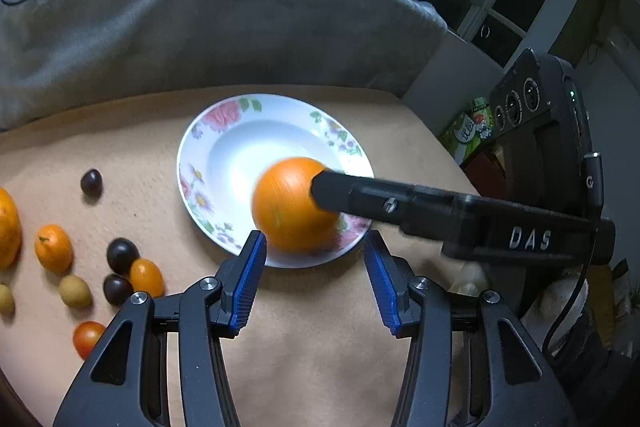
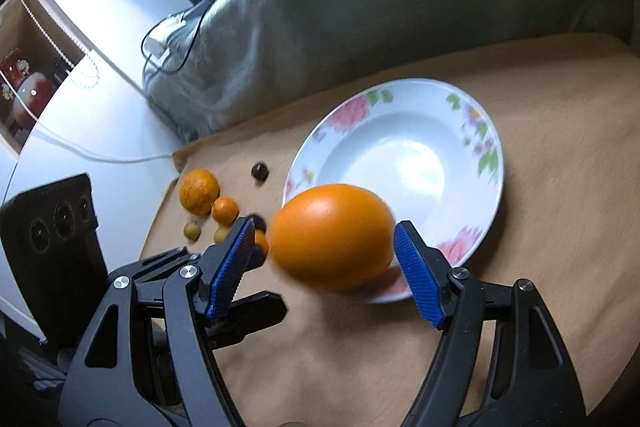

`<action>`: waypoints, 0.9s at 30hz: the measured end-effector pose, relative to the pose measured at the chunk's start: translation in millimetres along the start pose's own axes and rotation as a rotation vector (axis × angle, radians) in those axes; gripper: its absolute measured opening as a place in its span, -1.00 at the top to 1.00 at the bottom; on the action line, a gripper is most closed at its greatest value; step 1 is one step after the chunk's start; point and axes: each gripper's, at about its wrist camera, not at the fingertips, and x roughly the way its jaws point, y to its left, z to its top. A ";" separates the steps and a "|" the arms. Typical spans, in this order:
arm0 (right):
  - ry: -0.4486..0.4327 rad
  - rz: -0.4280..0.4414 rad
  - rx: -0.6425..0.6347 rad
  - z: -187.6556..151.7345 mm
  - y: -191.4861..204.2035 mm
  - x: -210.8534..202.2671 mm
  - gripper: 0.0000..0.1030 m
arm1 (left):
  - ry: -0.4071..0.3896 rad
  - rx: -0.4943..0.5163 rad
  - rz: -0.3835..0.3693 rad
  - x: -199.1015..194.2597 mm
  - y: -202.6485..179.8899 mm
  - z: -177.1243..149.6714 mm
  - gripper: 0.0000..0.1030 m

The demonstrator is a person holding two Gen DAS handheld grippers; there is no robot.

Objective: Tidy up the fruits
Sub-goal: 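Carry the navel orange with the right tool onto the white plate, then open the right tool and lift it away from the plate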

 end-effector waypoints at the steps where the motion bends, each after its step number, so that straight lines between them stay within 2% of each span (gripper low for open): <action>1: -0.011 -0.006 -0.005 1.3 0.1 -3.1 -0.46 | -0.005 0.000 0.003 -1.5 -0.1 0.4 0.04; 9: -0.079 -0.060 -0.028 6.4 3.0 -24.9 -0.46 | -0.043 -0.011 0.035 -16.8 4.8 0.2 0.04; 16: -0.105 -0.087 -0.044 3.9 5.5 -35.5 -0.48 | -0.068 -0.019 0.061 -28.9 12.4 -0.7 0.04; 20: -0.121 -0.101 -0.068 1.0 11.0 -39.3 -0.56 | -0.091 -0.028 0.079 -37.6 16.7 -0.9 0.04; 27: -0.139 -0.110 -0.128 -5.9 23.9 -44.2 -0.56 | -0.149 -0.022 0.136 -64.0 32.5 -14.8 0.04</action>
